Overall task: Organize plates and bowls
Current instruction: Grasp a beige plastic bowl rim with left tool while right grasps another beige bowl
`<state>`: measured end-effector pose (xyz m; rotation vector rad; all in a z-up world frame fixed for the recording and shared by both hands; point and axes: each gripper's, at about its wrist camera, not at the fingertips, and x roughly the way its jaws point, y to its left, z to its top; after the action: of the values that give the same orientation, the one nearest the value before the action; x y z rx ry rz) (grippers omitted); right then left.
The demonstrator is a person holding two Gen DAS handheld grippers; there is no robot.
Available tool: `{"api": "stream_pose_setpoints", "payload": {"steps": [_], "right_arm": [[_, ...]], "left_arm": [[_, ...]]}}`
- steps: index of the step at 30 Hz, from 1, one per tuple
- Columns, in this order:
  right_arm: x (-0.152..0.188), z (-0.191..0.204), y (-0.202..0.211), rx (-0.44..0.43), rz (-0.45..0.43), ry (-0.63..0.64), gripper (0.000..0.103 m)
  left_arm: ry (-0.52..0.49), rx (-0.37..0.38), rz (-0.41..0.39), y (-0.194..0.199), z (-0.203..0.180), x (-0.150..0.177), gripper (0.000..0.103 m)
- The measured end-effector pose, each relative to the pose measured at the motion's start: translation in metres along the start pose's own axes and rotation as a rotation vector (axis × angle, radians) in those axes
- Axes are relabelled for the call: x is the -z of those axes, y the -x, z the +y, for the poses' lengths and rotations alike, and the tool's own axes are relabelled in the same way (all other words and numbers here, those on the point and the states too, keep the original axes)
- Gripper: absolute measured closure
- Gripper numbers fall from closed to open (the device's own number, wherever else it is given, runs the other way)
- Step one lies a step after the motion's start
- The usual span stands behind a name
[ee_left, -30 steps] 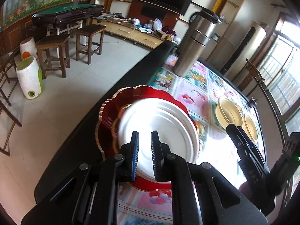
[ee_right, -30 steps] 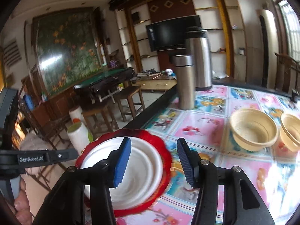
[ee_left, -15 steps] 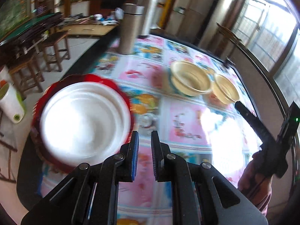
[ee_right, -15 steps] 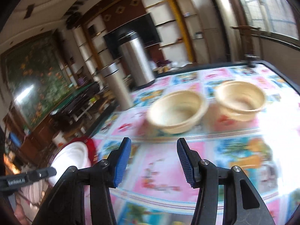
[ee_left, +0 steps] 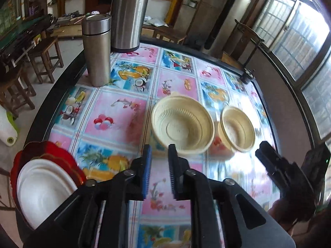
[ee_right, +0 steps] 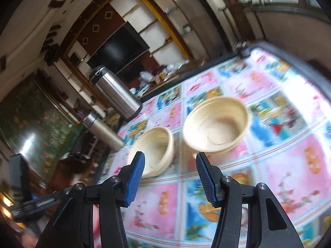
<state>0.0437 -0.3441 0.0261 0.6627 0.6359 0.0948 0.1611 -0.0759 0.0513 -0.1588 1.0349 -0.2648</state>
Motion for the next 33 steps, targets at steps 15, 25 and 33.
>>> {"api": "stream_pose_setpoints", "payload": {"steps": [15,25,33], "right_arm": [[-0.008,0.003,-0.115,-0.047,0.160,-0.111,0.049],[0.000,-0.002,-0.131,-0.008,0.148,-0.093,0.049],[0.001,-0.006,-0.132,-0.011,0.127,-0.104,0.049]], "left_arm": [[0.237,0.063,0.018,-0.083,0.029,-0.020,0.054],[0.244,0.133,0.055,-0.112,0.028,-0.023,0.054],[0.243,0.184,0.076,-0.123,0.027,-0.019,0.054]]}}
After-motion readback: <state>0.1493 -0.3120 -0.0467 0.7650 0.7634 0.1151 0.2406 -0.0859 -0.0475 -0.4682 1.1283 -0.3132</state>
